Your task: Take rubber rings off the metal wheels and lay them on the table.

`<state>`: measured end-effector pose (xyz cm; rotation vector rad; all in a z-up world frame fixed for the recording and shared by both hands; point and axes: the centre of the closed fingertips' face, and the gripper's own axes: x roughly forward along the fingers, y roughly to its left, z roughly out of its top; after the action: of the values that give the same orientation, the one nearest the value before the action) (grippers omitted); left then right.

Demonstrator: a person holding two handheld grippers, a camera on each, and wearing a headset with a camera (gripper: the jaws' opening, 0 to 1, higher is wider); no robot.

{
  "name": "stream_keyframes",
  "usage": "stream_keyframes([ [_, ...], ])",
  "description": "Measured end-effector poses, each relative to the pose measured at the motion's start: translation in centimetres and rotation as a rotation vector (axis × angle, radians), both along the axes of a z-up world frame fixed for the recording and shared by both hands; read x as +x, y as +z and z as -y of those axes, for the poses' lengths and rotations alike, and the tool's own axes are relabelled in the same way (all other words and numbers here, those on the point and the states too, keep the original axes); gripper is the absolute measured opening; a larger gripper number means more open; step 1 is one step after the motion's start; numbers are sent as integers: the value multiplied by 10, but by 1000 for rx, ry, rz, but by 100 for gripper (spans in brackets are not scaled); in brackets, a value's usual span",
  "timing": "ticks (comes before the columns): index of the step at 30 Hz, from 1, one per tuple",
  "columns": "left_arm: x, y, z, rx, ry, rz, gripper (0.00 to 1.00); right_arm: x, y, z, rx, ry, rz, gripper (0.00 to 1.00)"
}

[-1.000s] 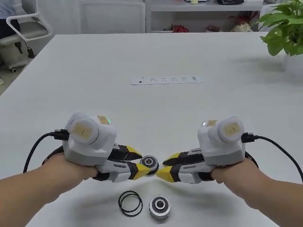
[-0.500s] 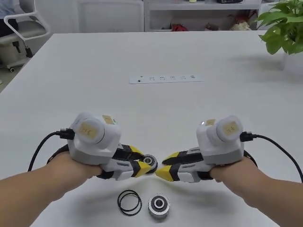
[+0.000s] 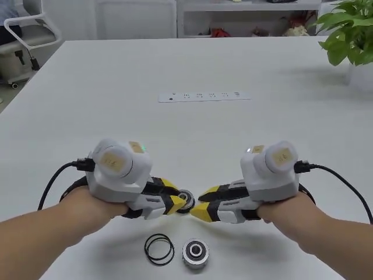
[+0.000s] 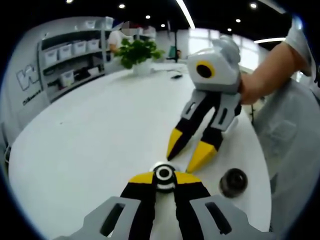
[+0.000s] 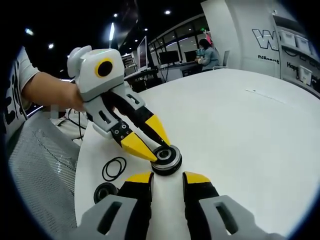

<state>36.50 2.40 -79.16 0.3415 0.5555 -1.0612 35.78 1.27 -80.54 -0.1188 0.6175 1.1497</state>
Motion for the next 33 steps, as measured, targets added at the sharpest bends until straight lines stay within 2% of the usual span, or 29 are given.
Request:
stream_keyframes([
  [14, 0, -1, 5, 3, 10, 5, 14, 1, 1, -6, 1, 4, 10, 21],
  [33, -7, -1, 8, -6, 15, -1, 13, -6, -2, -2, -35, 37, 30, 19],
])
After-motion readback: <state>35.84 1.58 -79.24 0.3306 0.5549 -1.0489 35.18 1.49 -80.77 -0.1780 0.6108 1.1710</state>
